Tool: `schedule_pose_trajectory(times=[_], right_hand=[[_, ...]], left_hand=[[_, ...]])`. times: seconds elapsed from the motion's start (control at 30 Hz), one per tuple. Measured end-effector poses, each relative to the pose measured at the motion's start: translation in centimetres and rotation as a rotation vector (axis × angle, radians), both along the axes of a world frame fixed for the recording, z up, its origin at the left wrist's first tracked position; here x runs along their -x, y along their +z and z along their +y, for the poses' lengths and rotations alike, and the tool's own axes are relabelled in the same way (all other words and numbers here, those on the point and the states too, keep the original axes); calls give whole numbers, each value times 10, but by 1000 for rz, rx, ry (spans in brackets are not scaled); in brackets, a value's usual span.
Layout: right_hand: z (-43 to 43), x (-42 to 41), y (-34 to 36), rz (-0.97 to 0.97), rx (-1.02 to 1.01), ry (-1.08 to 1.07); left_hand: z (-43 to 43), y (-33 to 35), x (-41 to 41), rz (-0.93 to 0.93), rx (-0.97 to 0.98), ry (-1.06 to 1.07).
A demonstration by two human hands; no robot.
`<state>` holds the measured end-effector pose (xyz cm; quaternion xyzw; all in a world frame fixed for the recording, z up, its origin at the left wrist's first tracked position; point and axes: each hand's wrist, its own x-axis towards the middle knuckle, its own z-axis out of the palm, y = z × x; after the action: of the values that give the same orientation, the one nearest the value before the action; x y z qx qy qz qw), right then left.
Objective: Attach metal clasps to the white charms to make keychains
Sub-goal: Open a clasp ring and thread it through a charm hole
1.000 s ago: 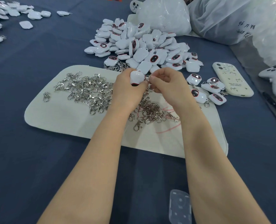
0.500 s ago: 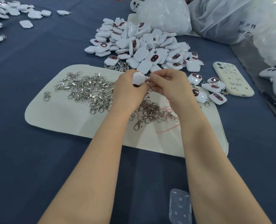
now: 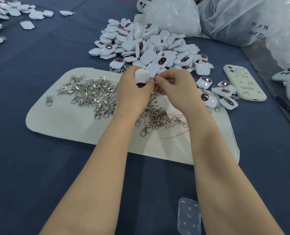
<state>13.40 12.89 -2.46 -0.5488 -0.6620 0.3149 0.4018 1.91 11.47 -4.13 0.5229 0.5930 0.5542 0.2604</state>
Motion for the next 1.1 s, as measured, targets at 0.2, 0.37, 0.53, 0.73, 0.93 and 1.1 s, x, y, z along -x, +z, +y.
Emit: schedule_pose_trajectory(times=[0.2,0.37,0.53,0.73,0.93,1.1], right_hand=[[-1,1,2,1,-107,20],[0,1,0,0,-102,27],[0,3,-2,16,-123,8],[0,4,-2,20,-117,-2],[0,5,-2,19,-105,14],[0,3,-3,-14,-105,37]], left_hand=[[1,-1,0,-23,-22,29],[1,-2,0,-56,-14,31],[0,-1,0,-57,-14,22],[1,-2,0,-37,-18,27],[0,-1,1,-36,-10,24],[-2,1,3,-106,22,-22]])
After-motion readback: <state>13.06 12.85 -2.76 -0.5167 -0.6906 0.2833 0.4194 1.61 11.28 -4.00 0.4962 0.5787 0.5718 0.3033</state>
